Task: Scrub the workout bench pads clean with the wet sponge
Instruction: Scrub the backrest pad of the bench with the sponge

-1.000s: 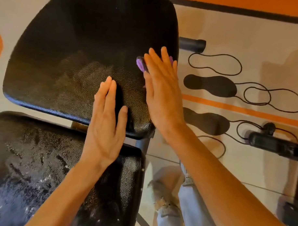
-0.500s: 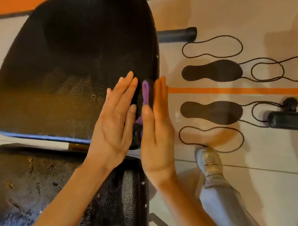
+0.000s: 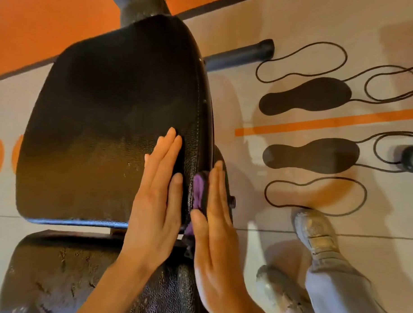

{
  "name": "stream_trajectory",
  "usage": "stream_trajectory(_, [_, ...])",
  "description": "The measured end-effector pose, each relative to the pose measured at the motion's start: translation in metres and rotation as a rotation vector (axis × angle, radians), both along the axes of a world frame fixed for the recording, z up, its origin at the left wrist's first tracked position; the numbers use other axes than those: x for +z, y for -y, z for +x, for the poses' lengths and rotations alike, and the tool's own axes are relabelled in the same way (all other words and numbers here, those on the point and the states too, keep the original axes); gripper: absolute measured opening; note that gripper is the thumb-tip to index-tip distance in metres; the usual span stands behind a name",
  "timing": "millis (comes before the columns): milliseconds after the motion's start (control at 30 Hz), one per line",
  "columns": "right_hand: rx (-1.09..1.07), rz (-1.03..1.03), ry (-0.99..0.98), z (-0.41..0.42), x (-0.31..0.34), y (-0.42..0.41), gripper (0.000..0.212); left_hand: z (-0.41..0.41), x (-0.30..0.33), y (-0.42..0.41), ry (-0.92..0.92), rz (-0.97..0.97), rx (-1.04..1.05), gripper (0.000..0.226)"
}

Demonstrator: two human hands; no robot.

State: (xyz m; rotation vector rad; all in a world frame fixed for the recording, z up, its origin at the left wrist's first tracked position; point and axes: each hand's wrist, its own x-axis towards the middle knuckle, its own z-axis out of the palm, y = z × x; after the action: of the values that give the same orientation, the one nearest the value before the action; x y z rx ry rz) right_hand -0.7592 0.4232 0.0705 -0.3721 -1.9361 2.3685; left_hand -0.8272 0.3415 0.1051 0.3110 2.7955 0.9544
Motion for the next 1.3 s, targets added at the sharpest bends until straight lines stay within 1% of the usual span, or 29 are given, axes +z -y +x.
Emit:
stream_trajectory(33, [0.003, 0.065, -0.033, 0.0, -0.003, -0.002, 0.057, 0.0, 0.001, -0.002, 0.002, 0.009, 0.014, 0.049])
stream_trajectory(67, [0.013, 0.065, -0.028, -0.02, -0.005, -0.008, 0.057, 0.0, 0.003, -0.004, -0.004, 0.007, 0.024, 0.049])
stream_trajectory(100, [0.009, 0.023, -0.024, -0.049, -0.008, -0.017, 0.053, 0.0, 0.004, -0.006, -0.015, 0.0, 0.038, 0.048])
stream_trajectory(167, [-0.016, -0.098, 0.069, -0.118, -0.015, -0.037, 0.04, -0.007, 0.004, -0.01, -0.03, -0.015, 0.061, 0.047])
stream_trajectory(200, [-0.028, -0.136, 0.104, -0.139, -0.016, -0.042, 0.039, -0.014, 0.004, -0.013, -0.033, -0.021, 0.067, 0.047])
stream_trajectory(267, [-0.052, -0.194, 0.08, -0.136, -0.011, -0.037, 0.047, -0.037, 0.005, -0.015, -0.045, -0.028, 0.074, 0.046])
stream_trajectory(300, [-0.089, -0.148, 0.045, -0.114, -0.011, -0.03, 0.05, -0.051, 0.005, -0.015, -0.051, -0.026, 0.085, 0.046])
stream_trajectory(367, [-0.082, 0.02, -0.026, -0.065, -0.004, -0.013, 0.052, -0.085, 0.004, -0.016, -0.062, -0.039, 0.089, 0.046])
stream_trajectory(433, [-0.052, 0.164, -0.03, -0.056, 0.002, -0.016, 0.047, -0.118, 0.0, -0.017, -0.083, -0.112, 0.039, 0.045])
stream_trajectory(467, [-0.068, 0.145, -0.044, -0.076, 0.001, -0.023, 0.046, -0.133, -0.003, -0.018, -0.084, -0.146, 0.015, 0.045])
stream_trajectory(500, [-0.081, 0.076, -0.058, -0.106, -0.006, -0.031, 0.042, -0.145, -0.006, -0.018, -0.082, -0.165, 0.002, 0.045])
stream_trajectory(567, [-0.046, 0.035, 0.04, -0.186, -0.02, -0.053, 0.033, -0.162, -0.011, -0.019, -0.085, -0.165, -0.005, 0.044])
stream_trajectory(600, [-0.003, -0.008, 0.107, -0.217, -0.021, -0.061, 0.035, -0.166, -0.013, -0.021, -0.093, -0.157, -0.005, 0.044])
stream_trajectory(633, [0.015, -0.018, 0.113, -0.225, -0.027, -0.06, 0.036, -0.167, -0.014, -0.021, -0.103, -0.151, -0.001, 0.043])
stream_trajectory(667, [0.014, -0.038, 0.113, -0.22, -0.021, -0.057, 0.036, -0.166, -0.014, -0.021, -0.112, -0.144, 0.002, 0.043])
stream_trajectory(733, [-0.009, 0.037, 0.002, -0.171, -0.017, -0.044, 0.034, -0.164, -0.015, -0.022, -0.114, -0.127, 0.005, 0.043])
stream_trajectory(767, [-0.029, 0.091, -0.04, -0.136, -0.015, -0.034, 0.042, -0.164, -0.015, -0.022, -0.109, -0.124, 0.007, 0.043])
stream_trajectory(833, [0.022, 0.294, -0.113, -0.09, -0.01, -0.028, 0.047, -0.164, -0.016, -0.022, -0.107, -0.117, 0.013, 0.044])
stream_trajectory(867, [0.028, 0.376, -0.146, -0.088, -0.016, -0.029, 0.046, -0.164, -0.016, -0.022, -0.11, -0.113, 0.014, 0.044])
stream_trajectory(900, [0.006, 0.344, -0.154, -0.105, -0.019, -0.033, 0.045, -0.165, -0.016, -0.022, -0.112, -0.108, 0.012, 0.044])
stream_trajectory(967, [-0.008, 0.144, -0.084, -0.165, -0.015, -0.041, 0.04, -0.164, -0.016, -0.021, -0.118, -0.099, 0.01, 0.044])
stream_trajectory(1033, [0.03, 0.066, 0.029, -0.243, -0.023, -0.055, 0.029, -0.164, -0.016, -0.022, -0.121, -0.096, 0.013, 0.045])
stream_trajectory(1067, [0.07, 0.049, 0.113, -0.275, -0.03, -0.062, 0.033, -0.165, -0.017, -0.023, -0.12, -0.097, 0.016, 0.045])
stream_trajectory(1100, [0.078, 0.015, 0.155, -0.29, -0.031, -0.064, 0.035, -0.165, -0.017, -0.023, -0.119, -0.098, 0.019, 0.045])
stream_trajectory(1133, [0.076, -0.04, 0.162, -0.286, -0.026, -0.065, 0.032, -0.165, -0.017, -0.023, -0.118, -0.096, 0.018, 0.045])
stream_trajectory(1167, [0.045, -0.093, 0.143, -0.266, -0.023, -0.064, 0.027, -0.165, -0.017, -0.023, -0.117, -0.09, 0.016, 0.045])
stream_trajectory(1200, [0.028, -0.14, 0.105, -0.236, -0.02, -0.058, 0.026, -0.165, -0.016, -0.023, -0.117, -0.085, 0.015, 0.045])
stream_trajectory(1267, [-0.019, -0.145, 0.073, -0.162, -0.008, -0.044, 0.038, -0.166, -0.017, -0.023, -0.107, -0.08, 0.02, 0.045])
stream_trajectory(1300, [0.001, -0.081, 0.074, -0.138, -0.002, -0.04, 0.042, -0.165, -0.017, -0.023, -0.102, -0.081, 0.025, 0.045])
